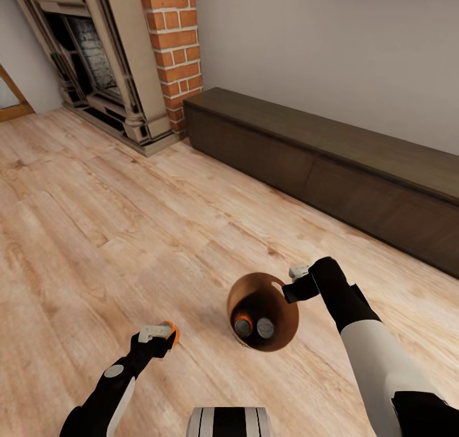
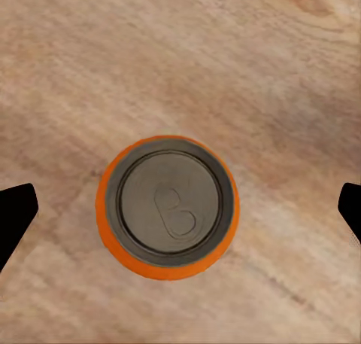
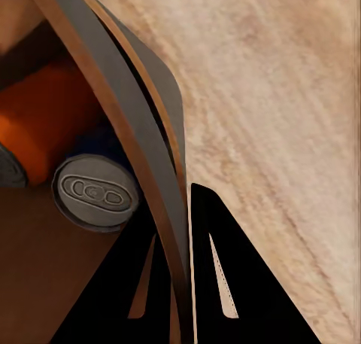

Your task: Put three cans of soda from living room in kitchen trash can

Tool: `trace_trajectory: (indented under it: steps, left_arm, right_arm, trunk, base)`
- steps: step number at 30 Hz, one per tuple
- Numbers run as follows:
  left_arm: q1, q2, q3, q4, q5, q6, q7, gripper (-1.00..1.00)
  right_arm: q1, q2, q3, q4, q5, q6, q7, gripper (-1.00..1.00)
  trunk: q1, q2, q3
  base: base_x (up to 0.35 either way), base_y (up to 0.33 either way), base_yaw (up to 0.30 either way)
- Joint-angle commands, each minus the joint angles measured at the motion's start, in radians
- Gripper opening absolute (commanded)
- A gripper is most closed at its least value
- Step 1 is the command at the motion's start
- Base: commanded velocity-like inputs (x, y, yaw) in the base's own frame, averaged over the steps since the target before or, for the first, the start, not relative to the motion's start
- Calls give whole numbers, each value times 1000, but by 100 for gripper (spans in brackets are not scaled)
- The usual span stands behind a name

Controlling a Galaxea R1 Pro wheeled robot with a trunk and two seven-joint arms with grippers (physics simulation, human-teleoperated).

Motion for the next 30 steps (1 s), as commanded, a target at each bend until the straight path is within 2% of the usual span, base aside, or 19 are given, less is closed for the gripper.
trace_trajectory:
  steps: [1, 15, 22, 30]
  left_arm:
    - [0, 0, 0, -1, 0, 0, 0, 100]
    - [0, -1, -1, -3, 0, 0, 8, 100]
    - [0, -1, 1, -2, 0, 1, 7, 100]
    - [0, 0, 0, -28, 0, 0, 5, 100]
  right_arm:
    - [0, 0, -1, 0, -31, 12, 7, -100]
    - [0, 0, 0, 0, -31, 12, 7, -100]
    - [0, 0, 1, 0, -30, 12, 7, -100]
    - [1, 0, 1, 0, -30, 12, 7, -100]
  trunk:
    - [0, 0, 0]
    - [0, 0, 0]
    - [3, -2, -27]
    - [3, -2, -27]
  base:
    - [185, 0, 0]
    - [39, 0, 0]
    - [0, 0, 0]
    - [0, 0, 0]
